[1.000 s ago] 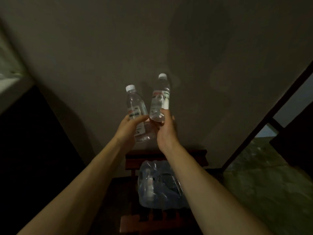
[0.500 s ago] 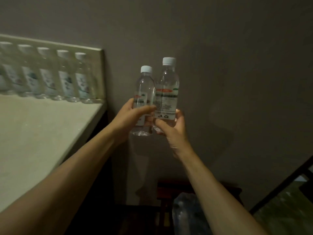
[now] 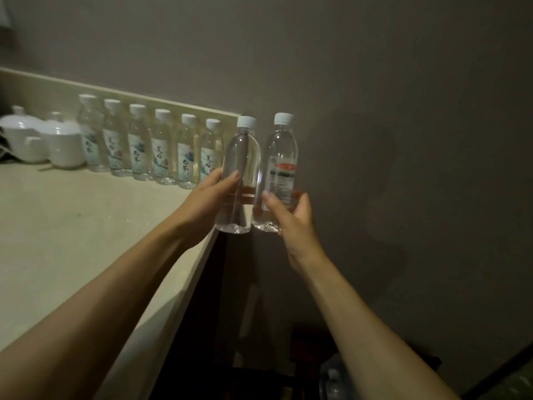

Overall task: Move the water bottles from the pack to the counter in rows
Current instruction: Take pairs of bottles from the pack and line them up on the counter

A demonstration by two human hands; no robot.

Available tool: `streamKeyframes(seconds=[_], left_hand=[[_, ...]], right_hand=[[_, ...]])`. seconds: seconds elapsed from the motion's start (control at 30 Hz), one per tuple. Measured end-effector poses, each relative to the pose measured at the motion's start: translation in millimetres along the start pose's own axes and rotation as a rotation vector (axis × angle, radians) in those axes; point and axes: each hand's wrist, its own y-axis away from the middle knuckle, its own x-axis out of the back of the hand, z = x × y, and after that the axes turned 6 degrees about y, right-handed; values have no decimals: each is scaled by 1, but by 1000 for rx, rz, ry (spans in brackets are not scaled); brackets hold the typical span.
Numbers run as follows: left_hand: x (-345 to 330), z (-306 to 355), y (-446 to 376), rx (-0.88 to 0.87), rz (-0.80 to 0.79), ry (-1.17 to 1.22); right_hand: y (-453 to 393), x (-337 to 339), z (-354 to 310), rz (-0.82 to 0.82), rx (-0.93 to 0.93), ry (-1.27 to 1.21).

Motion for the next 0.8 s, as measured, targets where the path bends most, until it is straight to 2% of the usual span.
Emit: streamKeyframes(seconds=[0.23,0.53,0.7,0.8], left_hand=[[18,11,26,-54,106,-88],[78,22,38,-55,262,-56],[135,25,32,-98,371,-160],[187,30,23,-128,337,-202]], right_hand=[[12,-21,-21,-170,-41,86],[23,-84,-28,-277,-146,73],[10,-144,-16,-228,-128,284],[1,-197,-13,-166,-107,406]])
